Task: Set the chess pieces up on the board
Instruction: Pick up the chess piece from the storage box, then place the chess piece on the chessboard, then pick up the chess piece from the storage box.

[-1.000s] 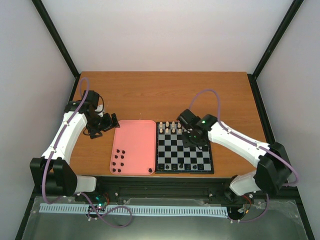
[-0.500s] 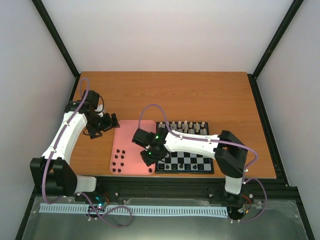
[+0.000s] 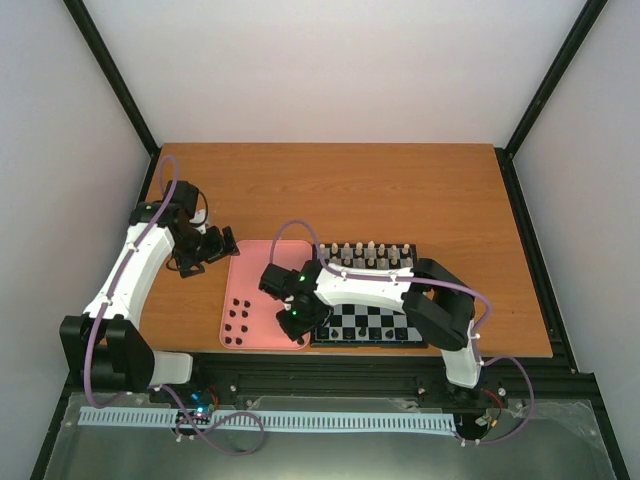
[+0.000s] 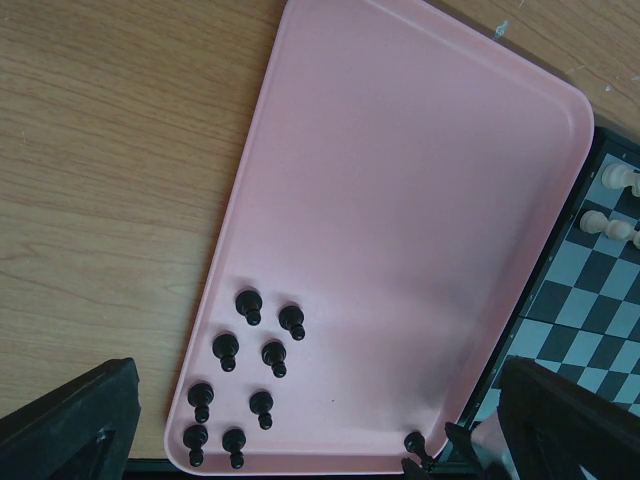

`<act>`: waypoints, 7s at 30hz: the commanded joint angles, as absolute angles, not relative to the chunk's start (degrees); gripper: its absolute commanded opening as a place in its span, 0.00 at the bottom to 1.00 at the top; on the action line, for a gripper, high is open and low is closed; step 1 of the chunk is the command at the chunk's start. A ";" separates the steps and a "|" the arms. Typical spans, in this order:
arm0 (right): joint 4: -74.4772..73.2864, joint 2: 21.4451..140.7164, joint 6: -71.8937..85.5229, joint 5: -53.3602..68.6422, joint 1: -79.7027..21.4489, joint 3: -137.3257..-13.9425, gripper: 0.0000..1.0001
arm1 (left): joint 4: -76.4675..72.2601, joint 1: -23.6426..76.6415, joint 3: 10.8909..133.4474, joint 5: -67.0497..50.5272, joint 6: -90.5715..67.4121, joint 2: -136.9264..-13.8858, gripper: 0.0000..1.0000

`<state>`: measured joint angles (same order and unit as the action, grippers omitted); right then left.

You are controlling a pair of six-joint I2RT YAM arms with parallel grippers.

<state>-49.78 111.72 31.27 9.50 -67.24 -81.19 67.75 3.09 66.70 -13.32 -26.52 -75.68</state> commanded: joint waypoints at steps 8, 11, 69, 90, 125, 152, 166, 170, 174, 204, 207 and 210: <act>-50.49 114.29 29.97 12.08 -67.86 -82.78 0.36 | 67.15 2.83 66.65 -13.29 -25.05 -75.66 1.00; -50.54 114.18 30.08 12.50 -67.90 -82.45 0.35 | 67.00 2.84 66.49 -13.24 -24.96 -75.84 1.00; -62.94 67.61 32.50 1.93 -32.44 -49.63 0.03 | 66.81 2.84 67.07 -15.78 -25.10 -75.47 1.00; -61.59 66.12 36.28 5.18 -32.39 -39.22 0.04 | 66.95 2.84 66.06 -15.88 -24.96 -75.02 1.00; -59.09 70.67 33.97 5.10 -31.20 -38.31 0.18 | 66.62 2.88 65.99 -14.85 -24.88 -75.85 1.00; -56.60 77.54 33.35 -1.74 -34.46 -64.31 0.41 | 67.01 2.86 66.66 -14.38 -25.14 -75.48 1.00; -45.38 107.43 31.90 5.15 -56.37 -93.46 0.44 | 71.54 2.82 73.38 6.50 -32.41 -70.14 1.00; -44.32 114.58 30.62 8.79 -58.97 -98.35 0.47 | 74.55 2.88 76.56 17.49 -36.07 -68.70 1.00; -45.31 121.58 29.83 11.42 -60.82 -105.57 0.47 | 75.34 2.88 79.19 21.11 -38.90 -67.11 1.00; -54.94 140.15 29.45 13.06 -64.95 -122.89 0.35 | 73.45 2.84 78.64 15.16 -37.63 -65.30 1.00; -55.59 141.06 29.10 12.65 -65.01 -124.42 0.34 | 73.35 2.83 78.63 15.37 -37.28 -65.38 1.00; -56.40 141.68 29.02 12.71 -64.98 -124.72 0.29 | 73.21 2.85 78.54 15.41 -37.02 -65.56 1.00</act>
<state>-54.89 140.29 29.52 12.67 -64.38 -122.67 74.17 3.09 78.35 15.62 -37.74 -65.41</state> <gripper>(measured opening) 0.313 0.999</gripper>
